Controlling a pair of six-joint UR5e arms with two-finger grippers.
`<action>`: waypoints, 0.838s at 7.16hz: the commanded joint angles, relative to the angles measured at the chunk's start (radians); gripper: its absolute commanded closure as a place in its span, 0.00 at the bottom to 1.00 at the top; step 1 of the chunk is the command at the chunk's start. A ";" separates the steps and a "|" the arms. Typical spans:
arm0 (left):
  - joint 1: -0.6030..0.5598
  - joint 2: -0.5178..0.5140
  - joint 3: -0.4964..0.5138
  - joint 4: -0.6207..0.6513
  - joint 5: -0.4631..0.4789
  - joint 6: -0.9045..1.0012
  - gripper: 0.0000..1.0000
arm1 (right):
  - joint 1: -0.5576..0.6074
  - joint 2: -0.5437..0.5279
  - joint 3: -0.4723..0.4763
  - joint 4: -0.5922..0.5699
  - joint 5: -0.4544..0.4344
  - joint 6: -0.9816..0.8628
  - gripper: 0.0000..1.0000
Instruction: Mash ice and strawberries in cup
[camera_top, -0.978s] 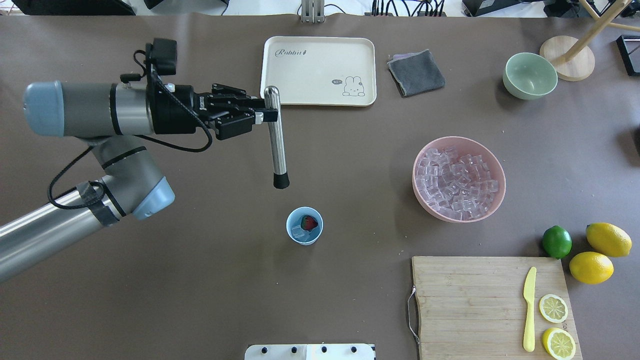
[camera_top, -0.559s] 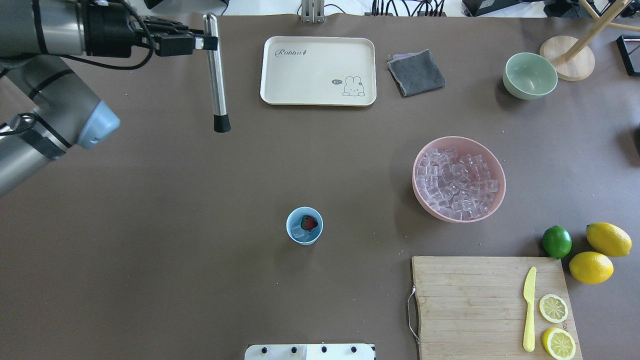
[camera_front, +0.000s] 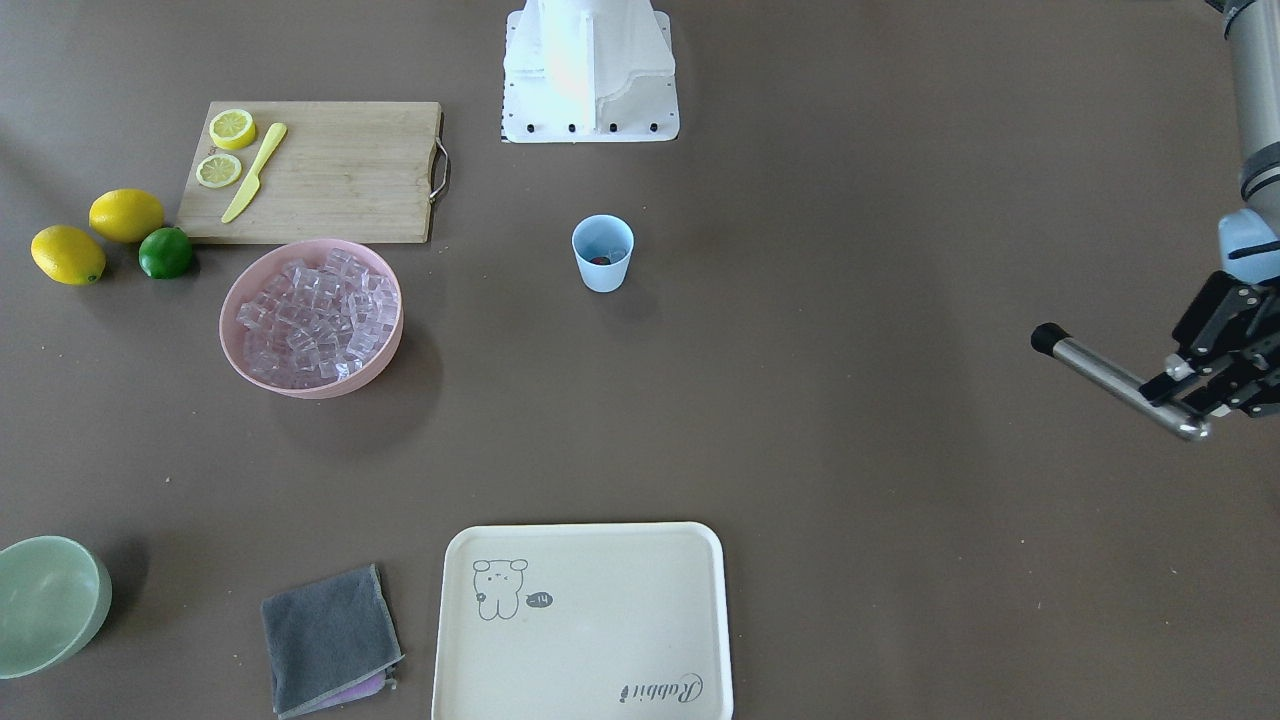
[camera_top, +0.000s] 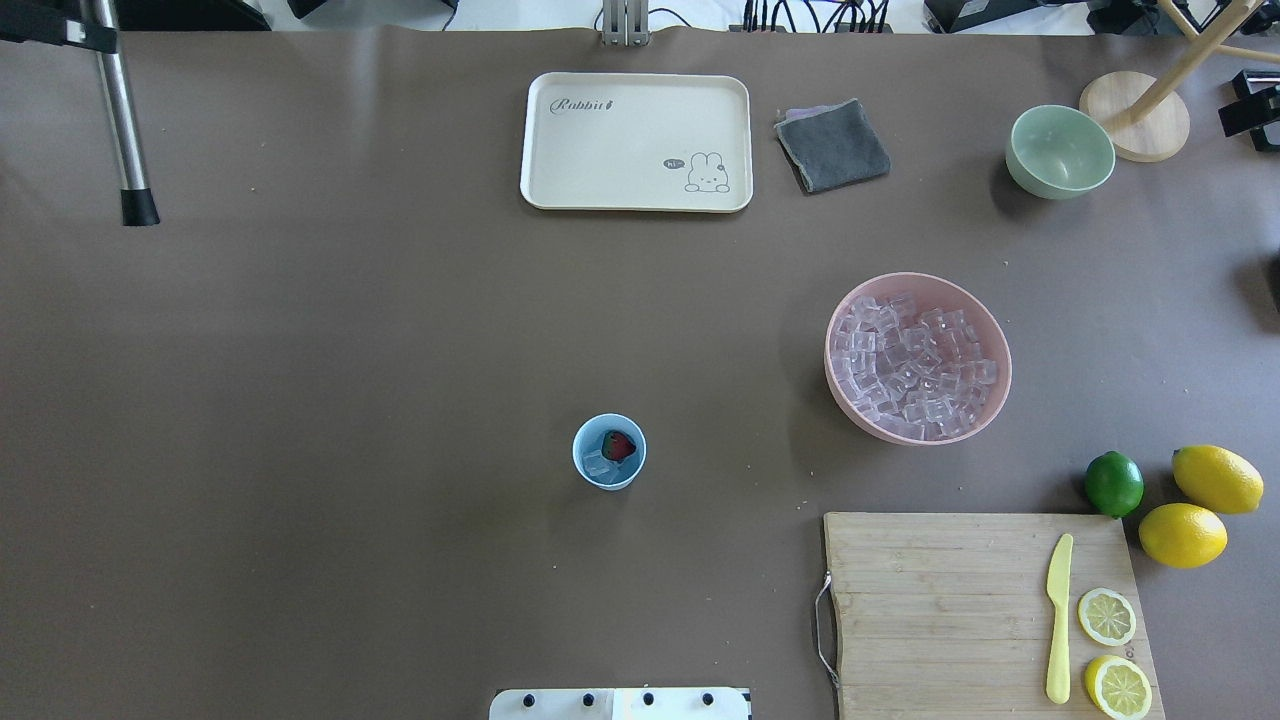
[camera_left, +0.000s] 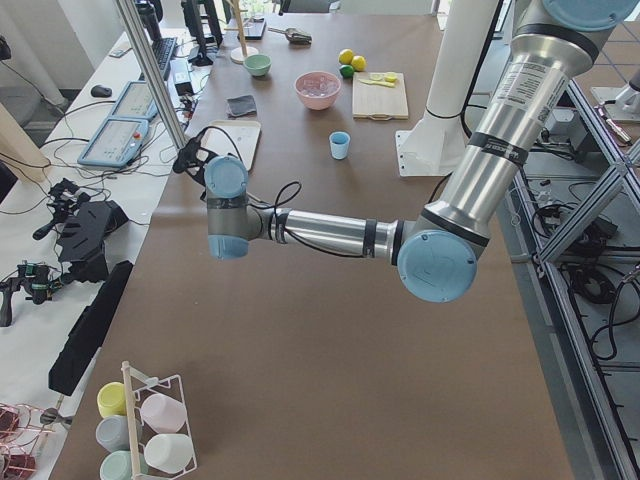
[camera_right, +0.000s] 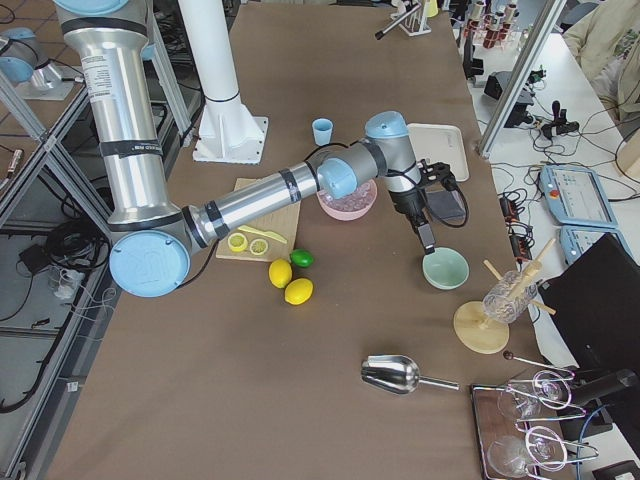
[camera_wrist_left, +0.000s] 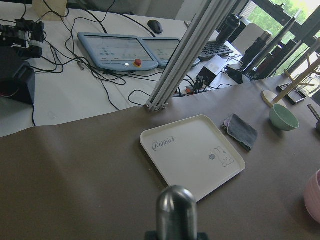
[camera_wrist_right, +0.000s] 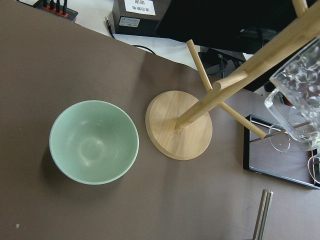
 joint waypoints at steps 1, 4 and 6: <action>-0.104 0.114 0.038 0.161 -0.084 0.181 1.00 | -0.042 0.033 -0.002 0.000 -0.022 -0.002 0.00; -0.244 0.163 0.049 0.660 -0.155 0.730 1.00 | -0.085 0.050 0.008 0.000 -0.077 0.000 0.00; -0.241 0.159 0.046 0.816 -0.064 0.831 1.00 | -0.100 0.050 0.008 0.000 -0.076 0.000 0.00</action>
